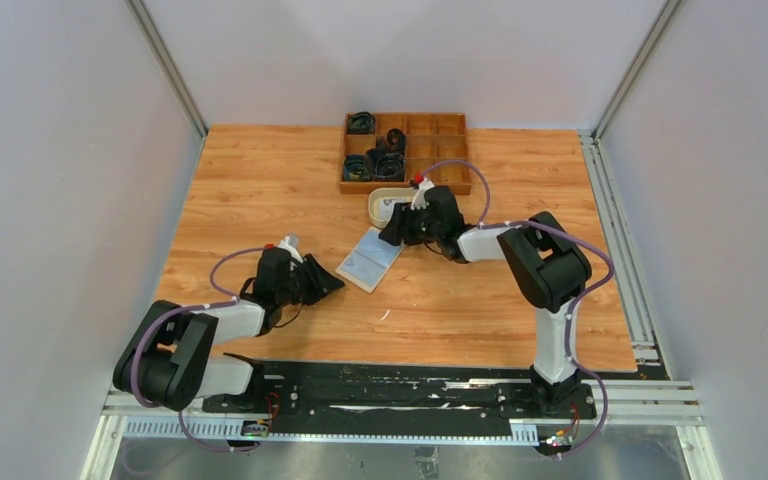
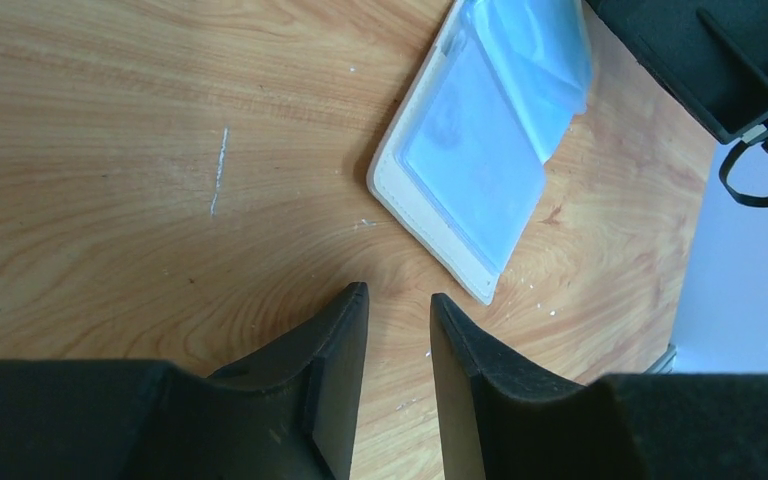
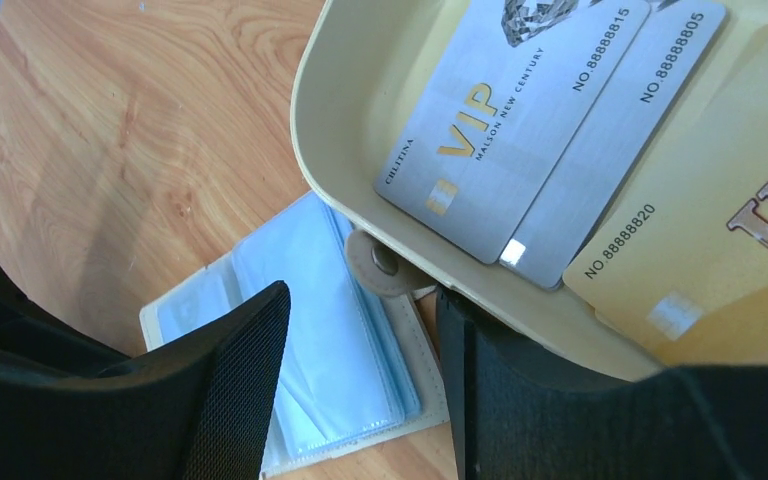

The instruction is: Take the credit cards out of the card holder

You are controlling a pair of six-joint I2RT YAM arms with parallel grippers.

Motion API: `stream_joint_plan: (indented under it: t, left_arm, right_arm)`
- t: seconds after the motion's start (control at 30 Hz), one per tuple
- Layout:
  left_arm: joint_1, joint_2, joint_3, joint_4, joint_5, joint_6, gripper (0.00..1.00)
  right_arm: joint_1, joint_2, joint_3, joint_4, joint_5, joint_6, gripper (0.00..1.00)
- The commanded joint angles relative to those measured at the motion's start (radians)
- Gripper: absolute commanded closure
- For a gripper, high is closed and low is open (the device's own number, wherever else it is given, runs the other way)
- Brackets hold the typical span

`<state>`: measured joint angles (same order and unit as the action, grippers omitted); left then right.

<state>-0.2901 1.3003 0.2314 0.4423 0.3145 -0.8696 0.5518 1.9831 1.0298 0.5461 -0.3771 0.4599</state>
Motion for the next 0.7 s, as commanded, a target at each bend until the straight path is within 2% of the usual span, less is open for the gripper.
stream_joint_plan:
  t: [0.0, 0.17, 0.3, 0.37, 0.4, 0.43, 0.67]
  left_arm:
    - [0.004, -0.004, -0.036, 0.023, -0.049, -0.034, 0.60]
    - [0.004, 0.004, -0.065, 0.080, -0.105, -0.094, 0.60]
    - [0.004, 0.033, -0.069, 0.135, -0.136, -0.151, 0.61]
    - [0.004, 0.059, -0.062, 0.154, -0.142, -0.166, 0.61]
    - [0.003, 0.067, -0.059, 0.160, -0.144, -0.169, 0.61]
    - [0.004, 0.078, -0.058, 0.168, -0.145, -0.172, 0.61]
    - [0.004, 0.097, -0.051, 0.187, -0.161, -0.171, 0.63]
  right_arm:
    - [-0.008, 0.042, 0.032, 0.039, -0.010, 0.020, 0.41]
    - [-0.009, 0.068, 0.041, 0.049, -0.015, 0.023, 0.44]
    - [-0.009, 0.104, 0.055, 0.071, -0.040, 0.053, 0.66]
    - [-0.008, 0.116, 0.056, 0.087, -0.060, 0.066, 0.83]
    - [-0.008, 0.118, 0.055, 0.092, -0.064, 0.073, 0.96]
    - [-0.008, 0.114, 0.047, 0.097, -0.066, 0.078, 1.00]
    - [0.021, -0.015, -0.135, 0.136, -0.001, 0.110, 1.00]
